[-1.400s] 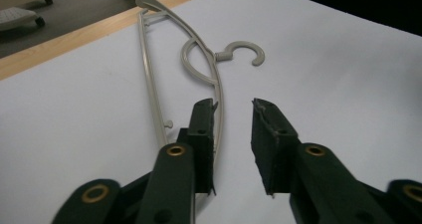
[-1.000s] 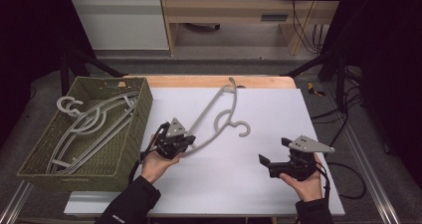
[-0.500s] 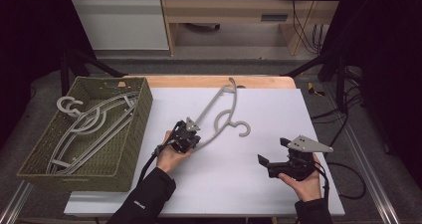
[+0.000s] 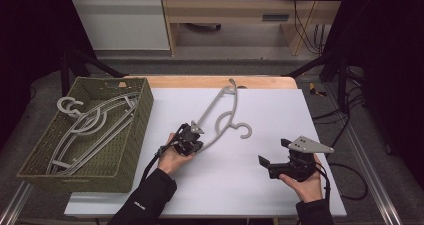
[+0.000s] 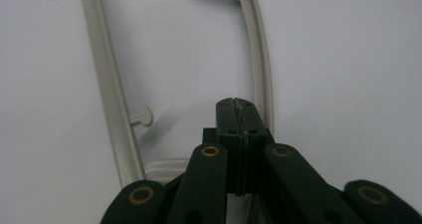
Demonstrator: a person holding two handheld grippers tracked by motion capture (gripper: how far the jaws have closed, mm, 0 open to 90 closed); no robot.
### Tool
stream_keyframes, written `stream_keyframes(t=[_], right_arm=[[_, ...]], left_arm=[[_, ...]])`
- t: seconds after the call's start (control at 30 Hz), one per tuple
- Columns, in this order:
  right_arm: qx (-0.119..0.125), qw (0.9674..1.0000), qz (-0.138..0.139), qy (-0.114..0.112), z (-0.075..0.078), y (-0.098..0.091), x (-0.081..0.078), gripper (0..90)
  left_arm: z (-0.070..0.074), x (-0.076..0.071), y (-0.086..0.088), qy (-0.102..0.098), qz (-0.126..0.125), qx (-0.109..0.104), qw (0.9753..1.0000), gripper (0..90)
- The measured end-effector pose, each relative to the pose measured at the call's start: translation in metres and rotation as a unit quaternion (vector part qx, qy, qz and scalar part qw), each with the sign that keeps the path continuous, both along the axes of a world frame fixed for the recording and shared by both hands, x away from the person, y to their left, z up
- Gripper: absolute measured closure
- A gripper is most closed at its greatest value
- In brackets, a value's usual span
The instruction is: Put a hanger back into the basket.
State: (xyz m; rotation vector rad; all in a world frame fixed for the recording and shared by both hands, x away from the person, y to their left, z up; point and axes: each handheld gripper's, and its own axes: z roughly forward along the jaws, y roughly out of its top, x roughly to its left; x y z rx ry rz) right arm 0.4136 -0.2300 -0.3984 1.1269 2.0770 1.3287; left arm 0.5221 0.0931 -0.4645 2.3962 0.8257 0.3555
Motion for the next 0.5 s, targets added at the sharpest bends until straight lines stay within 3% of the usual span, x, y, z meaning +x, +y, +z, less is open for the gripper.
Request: stream_keyframes(t=[0.2, 0.37, 0.5], right_arm=[[-0.002, 1.0000, -0.001, -0.003, 0.001, -0.001, 0.000, 3.3], [-0.002, 1.0000, -0.001, -0.002, 0.001, -0.002, -0.001, 3.3], [-0.003, 1.0000, -0.003, 0.001, 0.000, -0.002, 0.000, 3.3]], left_arm=[[0.002, -0.023, -0.016, 0.009, -0.046, 0.015, 0.9988, 90.0], [0.002, -0.045, -0.031, 0.014, -0.074, 0.009, 0.9971, 90.0], [0.000, -0.063, -0.040, 0.021, -0.088, -0.010, 0.9959, 90.0]])
